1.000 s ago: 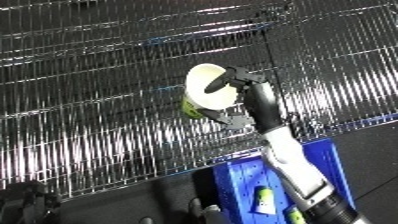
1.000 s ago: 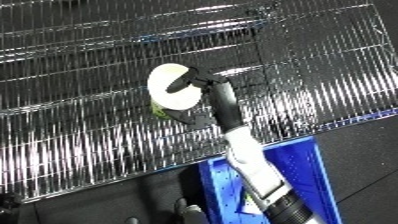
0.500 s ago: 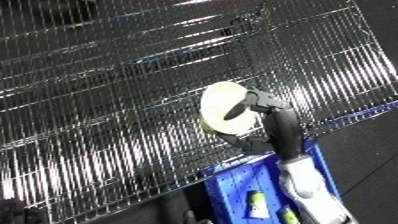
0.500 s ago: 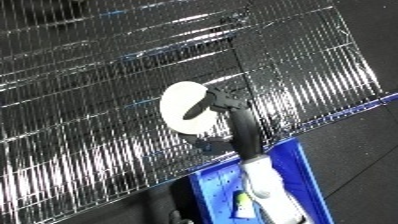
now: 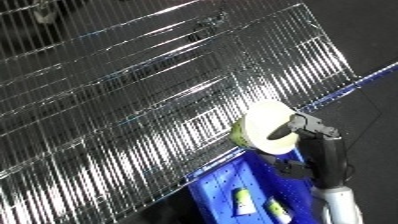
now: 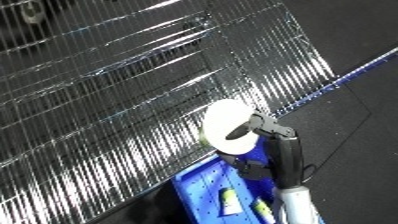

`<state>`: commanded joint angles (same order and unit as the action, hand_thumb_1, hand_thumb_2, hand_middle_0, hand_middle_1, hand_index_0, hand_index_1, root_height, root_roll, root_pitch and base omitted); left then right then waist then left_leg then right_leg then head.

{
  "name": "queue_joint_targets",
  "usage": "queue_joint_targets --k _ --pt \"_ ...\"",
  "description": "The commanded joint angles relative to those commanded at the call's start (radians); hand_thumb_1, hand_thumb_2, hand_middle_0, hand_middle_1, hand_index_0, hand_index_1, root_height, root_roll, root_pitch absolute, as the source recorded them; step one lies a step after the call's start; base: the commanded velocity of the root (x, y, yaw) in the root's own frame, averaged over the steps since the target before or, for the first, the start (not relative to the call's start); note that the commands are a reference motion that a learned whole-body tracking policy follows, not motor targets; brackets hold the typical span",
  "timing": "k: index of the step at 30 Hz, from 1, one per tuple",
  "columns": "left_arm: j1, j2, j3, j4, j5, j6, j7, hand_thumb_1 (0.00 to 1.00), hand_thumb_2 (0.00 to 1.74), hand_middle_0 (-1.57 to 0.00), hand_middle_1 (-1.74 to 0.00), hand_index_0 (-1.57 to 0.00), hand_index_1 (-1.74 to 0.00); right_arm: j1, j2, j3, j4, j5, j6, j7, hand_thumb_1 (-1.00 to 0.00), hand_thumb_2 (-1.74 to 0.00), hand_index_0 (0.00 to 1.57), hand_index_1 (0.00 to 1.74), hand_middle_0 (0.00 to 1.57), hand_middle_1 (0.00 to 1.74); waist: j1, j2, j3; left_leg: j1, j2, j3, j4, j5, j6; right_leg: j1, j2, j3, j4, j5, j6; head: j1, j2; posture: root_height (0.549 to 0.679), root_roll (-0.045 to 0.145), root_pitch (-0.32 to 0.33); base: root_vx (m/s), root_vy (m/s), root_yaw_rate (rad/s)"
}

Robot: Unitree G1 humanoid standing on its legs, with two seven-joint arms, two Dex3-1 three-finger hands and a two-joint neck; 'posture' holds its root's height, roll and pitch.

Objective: Pick up the object and place it into the box

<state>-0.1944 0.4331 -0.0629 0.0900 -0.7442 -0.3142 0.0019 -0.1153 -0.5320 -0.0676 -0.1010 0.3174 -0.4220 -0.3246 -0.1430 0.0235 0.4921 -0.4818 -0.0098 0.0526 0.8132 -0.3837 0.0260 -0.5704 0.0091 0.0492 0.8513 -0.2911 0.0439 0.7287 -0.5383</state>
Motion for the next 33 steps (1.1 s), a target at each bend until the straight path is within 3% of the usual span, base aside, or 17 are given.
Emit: queue_joint_targets --k 8,13,18,26,33 --pt "0.031 -0.031 0.017 0.026 -0.03 -0.066 0.014 1.0 1.74 -1.57 -1.74 -1.57 -1.74 0.112 0.004 -0.078 0.075 0.054 -0.048 0.038 -0.65 -1.13 1.02 1.13 1.02 1.13 -0.063 0.019 0.003 0.051 0.014 0.036 -0.039 0.002 -0.0036 0.025 0.006 0.028 -0.017 -0.009 -0.0025 0.098 -0.101 0.63 0.078 0.043 0.0 0.13 -0.164" --pt "0.038 -0.032 0.025 0.034 -0.041 -0.084 0.016 1.0 1.74 -1.57 -1.74 -1.57 -1.74 0.173 0.007 -0.112 0.117 0.064 -0.08 0.012 -0.65 -1.13 1.02 1.13 1.02 1.13 -0.085 0.016 0.005 0.066 0.019 0.049 -0.048 -0.001 0.0007 0.031 0.0101 0.035 -0.029 -0.007 -0.0027 0.114 -0.12 0.632 0.078 0.044 -0.027 0.049 -0.065" --pt "0.031 -0.03 0.017 0.038 -0.04 -0.089 0.026 1.0 1.74 -1.57 -1.74 -1.57 -1.74 0.185 0.0 -0.136 0.139 0.052 -0.093 -0.035 -0.4 -0.7 0.63 0.7 0.63 0.7 -0.096 0.017 0.008 0.069 0.015 0.053 -0.055 -0.002 0.0041 0.029 0.0183 0.038 -0.034 -0.004 -0.0033 0.149 -0.123 0.632 0.076 0.048 -0.038 0.019 -0.036" --pt "0.012 -0.041 0.007 0.054 -0.044 -0.087 0.033 1.0 1.74 -1.57 -1.74 -1.57 -1.74 0.162 -0.009 -0.139 0.176 0.094 -0.084 -0.011 0.0 0.0 0.0 0.0 0.0 0.0 -0.1 0.032 0.007 0.079 0.01 0.058 -0.067 0.003 0.0002 0.035 0.0182 0.042 -0.042 -0.003 -0.0046 0.167 -0.129 0.633 0.079 0.045 -0.005 0.025 -0.015" --pt "0.006 -0.044 -0.003 0.063 -0.05 -0.087 0.033 1.0 1.74 -1.57 -1.74 -1.57 -1.74 0.149 -0.005 -0.126 0.186 0.102 -0.083 -0.015 0.0 0.0 0.0 0.0 0.0 0.0 -0.09 0.036 0.005 0.085 0.004 0.05 -0.088 0.018 -0.0048 0.043 0.0176 0.039 -0.06 0.005 -0.0058 0.144 -0.17 0.635 0.083 0.046 -0.006 -0.006 0.036"
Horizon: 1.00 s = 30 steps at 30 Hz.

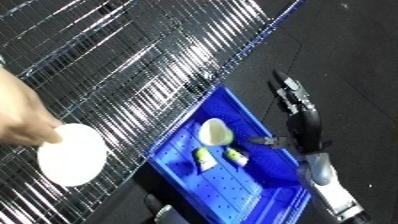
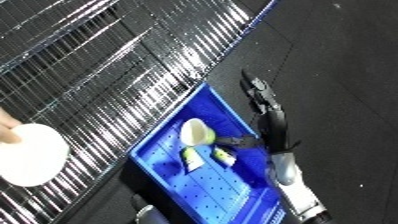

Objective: Pick up the object and place it into the box

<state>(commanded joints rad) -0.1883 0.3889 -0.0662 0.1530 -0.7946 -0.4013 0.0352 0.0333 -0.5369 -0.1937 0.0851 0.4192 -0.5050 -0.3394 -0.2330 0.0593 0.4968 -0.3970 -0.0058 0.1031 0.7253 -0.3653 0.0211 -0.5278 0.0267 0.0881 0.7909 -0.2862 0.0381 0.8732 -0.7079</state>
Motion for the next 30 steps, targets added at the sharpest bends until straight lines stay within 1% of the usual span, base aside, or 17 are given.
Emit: queue_joint_targets --k 3,7,12,17,20,25,27,30 --pt "-0.01 0.002 -0.007 -0.002 0.0 0.004 0.01 1.0 1.74 -1.57 -1.74 -1.57 -1.74 -0.01 0.003 0.007 -0.005 0.008 0.009 0.006 0.0 0.0 0.0 0.0 0.0 0.0 0.005 -0.001 0.003 0.001 -0.002 -0.005 -0.01 0.008 -0.0018 0.002 -0.0003 -0.002 -0.003 0.002 0.0003 -0.015 0.002 0.635 0.082 0.046 -0.014 -0.022 0.06" --pt "-0.019 0.005 -0.016 -0.006 0.0 0.01 0.023 1.0 1.74 -1.57 -1.74 -1.57 -1.74 -0.027 0.001 0.029 -0.028 0.006 0.032 0.065 0.0 0.0 0.0 0.0 0.0 0.0 0.015 -0.006 0.008 -0.005 -0.007 -0.013 -0.012 0.015 -0.0037 0.002 -0.0008 -0.008 -0.002 0.003 -0.0003 -0.035 0.007 0.635 0.083 0.046 -0.019 -0.035 0.071" --pt "-0.025 0.005 -0.035 -0.011 0.014 0.024 0.022 1.0 1.74 -1.57 -1.74 -1.57 -1.74 -0.07 -0.015 0.078 -0.065 -0.015 0.069 0.123 0.0 0.0 0.0 0.0 0.0 0.0 0.041 -0.014 0.011 -0.016 -0.014 -0.03 -0.007 0.019 -0.0048 0.002 -0.0031 -0.018 0.003 0.001 -0.0039 -0.067 0.021 0.635 0.083 0.042 -0.016 -0.064 0.114" --pt "-0.039 0.004 -0.055 -0.007 0.024 0.037 0.019 1.0 1.74 -1.57 -1.74 -1.57 -1.74 -0.119 -0.023 0.134 -0.086 -0.021 0.111 0.173 0.0 0.0 0.0 0.0 0.0 0.0 0.069 -0.018 0.011 -0.023 -0.023 -0.048 -0.004 0.025 -0.0076 0.009 -0.0089 -0.027 0.004 0.002 -0.0049 -0.116 0.029 0.635 0.082 0.034 0.002 -0.06 0.121" --pt "-0.048 0.003 -0.062 -0.002 0.03 0.047 0.017 1.0 1.74 -1.57 -1.74 -1.57 -1.74 -0.148 -0.021 0.161 -0.089 -0.025 0.128 0.198 0.0 0.0 0.0 0.0 0.0 0.0 0.086 -0.022 0.01 -0.027 -0.026 -0.058 0.001 0.029 -0.0094 0.011 -0.0138 -0.033 0.007 0.003 -0.0058 -0.158 0.03 0.634 0.082 0.029 0.016 -0.058 0.125" --pt "-0.062 0.003 -0.063 0.014 0.043 0.064 0.006 1.0 1.74 -1.57 -1.74 -1.57 -1.74 -0.197 -0.012 0.2 -0.094 -0.022 0.169 0.25 0.0 0.0 0.0 0.0 0.0 0.0 0.11 -0.032 0.008 -0.04 -0.03 -0.074 0.022 0.03 -0.0127 0.013 -0.0223 -0.047 0.019 0.002 -0.0069 -0.227 0.049 0.633 0.082 0.021 0.026 -0.068 0.126" --pt "-0.064 0.006 -0.063 0.017 0.048 0.072 0.0 1.0 1.74 -1.57 -1.74 -1.57 -1.74 -0.211 -0.004 0.216 -0.1 -0.021 0.182 0.264 0.0 0.0 0.0 0.0 0.0 0.0 0.121 -0.038 0.009 -0.046 -0.031 -0.08 0.033 0.028 -0.0127 0.012 -0.0243 -0.052 0.027 0.0 -0.0072 -0.262 0.06 0.632 0.081 0.017 0.032 -0.078 0.126" --pt "-0.066 0.013 -0.062 0.017 0.056 0.082 -0.005 1.0 1.74 -1.57 -1.74 -1.57 -1.74 -0.228 0.008 0.241 -0.109 -0.018 0.2 0.276 0.0 0.0 0.0 0.0 0.0 0.0 0.136 -0.046 0.008 -0.055 -0.034 -0.09 0.046 0.028 -0.011 0.01 -0.0248 -0.061 0.04 -0.005 -0.0081 -0.296 0.066 0.631 0.078 0.012 0.022 -0.08 0.124"
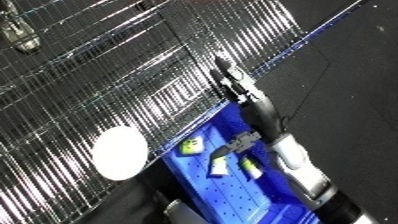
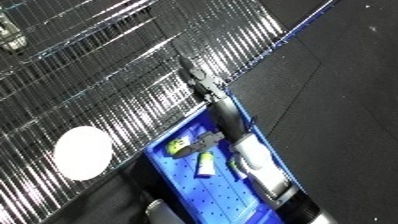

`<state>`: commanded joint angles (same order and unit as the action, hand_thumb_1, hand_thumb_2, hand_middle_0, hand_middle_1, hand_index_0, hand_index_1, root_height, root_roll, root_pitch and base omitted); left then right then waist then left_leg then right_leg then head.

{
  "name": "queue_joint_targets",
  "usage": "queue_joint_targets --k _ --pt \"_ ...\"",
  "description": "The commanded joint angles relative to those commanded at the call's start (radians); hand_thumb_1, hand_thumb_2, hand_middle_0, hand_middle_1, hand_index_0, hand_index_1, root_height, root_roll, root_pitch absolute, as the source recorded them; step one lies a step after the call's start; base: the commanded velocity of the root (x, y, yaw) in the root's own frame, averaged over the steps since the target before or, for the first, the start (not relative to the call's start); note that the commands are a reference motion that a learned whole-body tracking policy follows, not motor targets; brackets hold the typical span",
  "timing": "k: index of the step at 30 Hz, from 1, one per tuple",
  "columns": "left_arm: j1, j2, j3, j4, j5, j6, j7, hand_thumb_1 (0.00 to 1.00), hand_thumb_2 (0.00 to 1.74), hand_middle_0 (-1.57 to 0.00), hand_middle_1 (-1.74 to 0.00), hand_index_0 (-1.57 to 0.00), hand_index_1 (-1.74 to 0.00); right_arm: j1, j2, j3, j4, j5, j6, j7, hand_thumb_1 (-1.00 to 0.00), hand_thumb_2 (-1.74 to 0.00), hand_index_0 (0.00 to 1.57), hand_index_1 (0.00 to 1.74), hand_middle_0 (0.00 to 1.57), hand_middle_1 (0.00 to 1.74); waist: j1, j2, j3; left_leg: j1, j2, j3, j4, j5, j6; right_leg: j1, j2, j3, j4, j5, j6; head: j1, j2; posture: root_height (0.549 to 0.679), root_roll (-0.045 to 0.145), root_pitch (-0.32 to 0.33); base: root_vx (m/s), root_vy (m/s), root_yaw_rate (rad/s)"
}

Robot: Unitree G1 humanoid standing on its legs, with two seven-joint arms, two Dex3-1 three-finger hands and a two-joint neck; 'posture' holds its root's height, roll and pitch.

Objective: Pick up the object and place it into the box

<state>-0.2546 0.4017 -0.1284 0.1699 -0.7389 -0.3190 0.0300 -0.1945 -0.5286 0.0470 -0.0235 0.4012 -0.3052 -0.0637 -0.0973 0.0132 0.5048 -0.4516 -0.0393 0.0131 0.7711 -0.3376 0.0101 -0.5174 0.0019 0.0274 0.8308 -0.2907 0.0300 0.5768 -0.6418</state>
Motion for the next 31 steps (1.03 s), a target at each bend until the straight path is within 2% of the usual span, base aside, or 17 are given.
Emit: queue_joint_targets --k 9,14,21,31 --pt "-0.014 0.014 0.004 -0.005 0.015 0.028 -0.025 1.0 1.74 -1.57 -1.74 -1.57 -1.74 -0.039 0.04 0.06 0.014 -0.026 0.032 0.019 0.0 0.0 0.0 0.0 0.0 0.0 0.038 -0.012 -0.003 -0.027 -0.012 -0.026 0.031 0.007 0.002 -0.011 -0.0034 -0.024 0.038 -0.009 0.0026 -0.082 -0.023 0.625 0.07 0.001 0.028 -0.055 0.126" --pt "-0.012 0.018 0.005 -0.01 0.02 0.044 -0.037 1.0 1.74 -1.57 -1.74 -1.57 -1.74 -0.064 0.052 0.08 0.032 -0.033 0.056 0.031 0.0 0.0 0.0 0.0 0.0 0.0 0.053 -0.013 -0.003 -0.042 -0.015 -0.032 0.052 0.004 0.0029 -0.022 -0.0082 -0.033 0.056 -0.012 0.0047 -0.104 -0.043 0.622 0.066 -0.003 0.031 -0.021 0.073" --pt "0.001 0.024 0.01 -0.027 0.021 0.061 -0.048 1.0 1.74 -1.57 -1.74 -1.57 -1.74 -0.082 0.064 0.097 0.059 -0.034 0.062 0.047 0.0 0.0 0.0 0.0 0.0 0.0 0.069 -0.011 -0.002 -0.055 -0.016 -0.035 0.08 -0.005 0.0057 -0.034 -0.0184 -0.041 0.085 -0.02 0.0057 -0.121 -0.061 0.618 0.063 -0.01 0.042 -0.01 0.068" --pt "0.013 0.039 0.019 -0.059 0.021 0.074 -0.042 1.0 1.74 -1.57 -1.74 -1.57 -1.74 -0.116 0.078 0.107 0.071 -0.027 0.073 0.041 0.0 0.0 0.0 0.0 0.0 0.0 0.087 -0.003 0.012 -0.083 -0.02 -0.037 0.109 -0.009 0.0091 -0.068 -0.0299 -0.051 0.127 -0.029 0.0063 -0.175 -0.037 0.61 0.061 -0.01 0.03 -0.005 0.062"
